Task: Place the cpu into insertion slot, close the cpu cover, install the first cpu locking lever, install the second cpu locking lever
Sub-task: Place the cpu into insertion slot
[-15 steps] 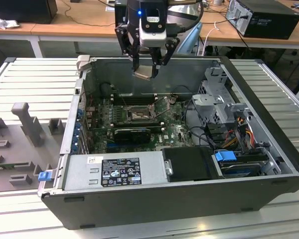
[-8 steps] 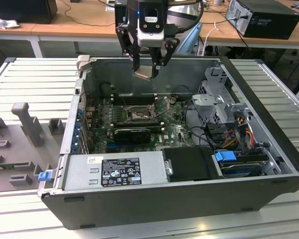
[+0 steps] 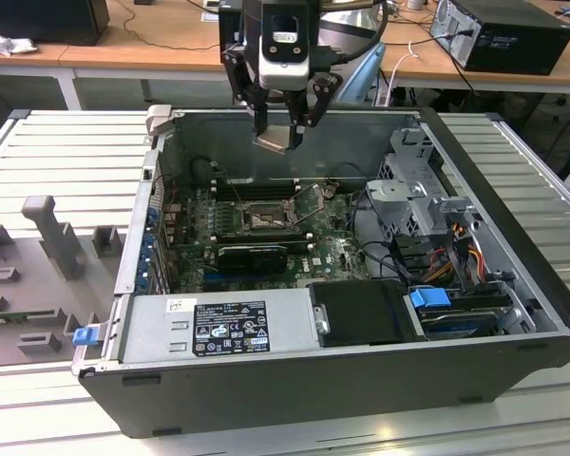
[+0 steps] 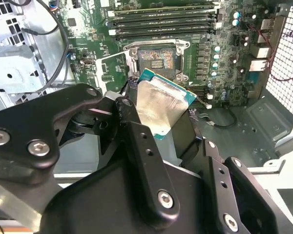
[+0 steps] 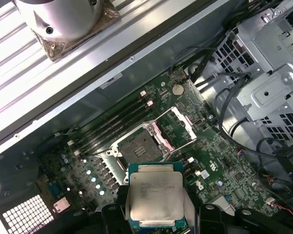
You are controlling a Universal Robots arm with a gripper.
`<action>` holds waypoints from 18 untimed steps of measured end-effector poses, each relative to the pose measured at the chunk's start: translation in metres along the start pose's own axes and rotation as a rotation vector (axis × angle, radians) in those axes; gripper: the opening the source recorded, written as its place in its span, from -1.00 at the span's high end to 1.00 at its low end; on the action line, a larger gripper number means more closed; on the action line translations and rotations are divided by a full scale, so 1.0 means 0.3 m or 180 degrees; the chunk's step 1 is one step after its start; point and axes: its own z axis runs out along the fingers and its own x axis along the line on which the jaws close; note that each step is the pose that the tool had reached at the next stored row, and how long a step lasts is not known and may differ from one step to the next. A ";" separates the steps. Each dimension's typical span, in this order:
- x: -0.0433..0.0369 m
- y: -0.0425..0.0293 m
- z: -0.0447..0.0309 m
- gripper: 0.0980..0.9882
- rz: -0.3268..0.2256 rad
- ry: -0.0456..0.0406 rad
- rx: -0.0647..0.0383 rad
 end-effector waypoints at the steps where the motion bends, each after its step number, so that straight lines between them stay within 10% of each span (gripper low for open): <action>1: 0.000 0.000 0.000 0.04 0.0050 -0.0004 -0.0001; 11: 0.000 0.000 0.004 0.04 0.0637 -0.0057 -0.0009; 18: -0.001 0.000 0.013 0.04 0.0709 -0.0062 0.0007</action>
